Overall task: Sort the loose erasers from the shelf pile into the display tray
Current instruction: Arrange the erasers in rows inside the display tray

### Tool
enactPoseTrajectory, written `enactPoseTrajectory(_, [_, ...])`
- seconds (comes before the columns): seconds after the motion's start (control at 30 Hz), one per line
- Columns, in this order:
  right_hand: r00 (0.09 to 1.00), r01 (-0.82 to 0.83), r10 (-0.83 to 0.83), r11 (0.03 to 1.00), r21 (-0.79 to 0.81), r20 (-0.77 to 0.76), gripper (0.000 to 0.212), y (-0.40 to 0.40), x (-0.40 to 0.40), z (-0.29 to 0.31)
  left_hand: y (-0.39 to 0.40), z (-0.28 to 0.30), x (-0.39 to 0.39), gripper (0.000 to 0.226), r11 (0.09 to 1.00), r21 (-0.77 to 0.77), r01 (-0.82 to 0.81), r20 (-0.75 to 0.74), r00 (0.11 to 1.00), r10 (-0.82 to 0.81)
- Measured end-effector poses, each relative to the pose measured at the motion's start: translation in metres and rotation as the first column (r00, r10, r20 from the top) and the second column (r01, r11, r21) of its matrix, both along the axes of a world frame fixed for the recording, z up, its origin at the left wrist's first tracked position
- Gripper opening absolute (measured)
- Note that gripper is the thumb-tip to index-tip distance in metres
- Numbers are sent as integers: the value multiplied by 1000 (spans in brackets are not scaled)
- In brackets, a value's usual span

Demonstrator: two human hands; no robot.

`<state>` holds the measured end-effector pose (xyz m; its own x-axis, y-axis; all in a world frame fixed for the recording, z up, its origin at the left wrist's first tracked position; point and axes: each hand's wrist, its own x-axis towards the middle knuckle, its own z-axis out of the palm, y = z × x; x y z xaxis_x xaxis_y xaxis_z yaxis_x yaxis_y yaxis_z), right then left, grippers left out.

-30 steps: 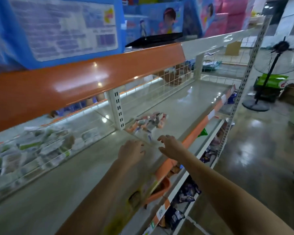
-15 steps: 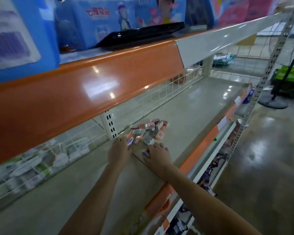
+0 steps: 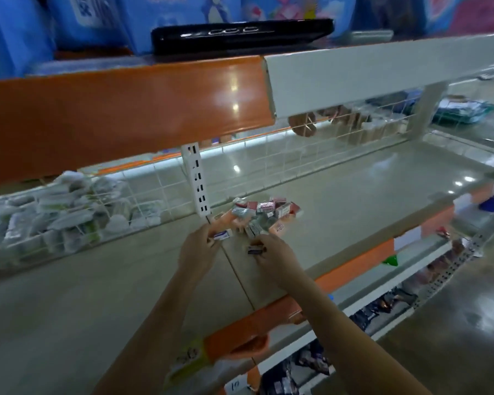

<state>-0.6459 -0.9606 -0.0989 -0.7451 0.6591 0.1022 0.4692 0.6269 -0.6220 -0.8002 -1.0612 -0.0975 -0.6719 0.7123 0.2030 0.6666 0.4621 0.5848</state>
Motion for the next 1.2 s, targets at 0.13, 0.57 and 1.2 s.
enactPoseTrajectory(0.13, [990,-81,74,995,-56,-117,24,-6,1,0,-36,5,15,12,997,65,-43,175,984,31])
enactPoseTrajectory(0.57, [859,-491,395,816,-304,-327,24,-139,-50,32,-218,31,39,19,833,345,-432,570,802,179])
enactPoseTrajectory(1.2, [688,-714,599,660,-235,-409,33,-453,-150,60,-550,61,-21,21,596,455,-662,807,590,40])
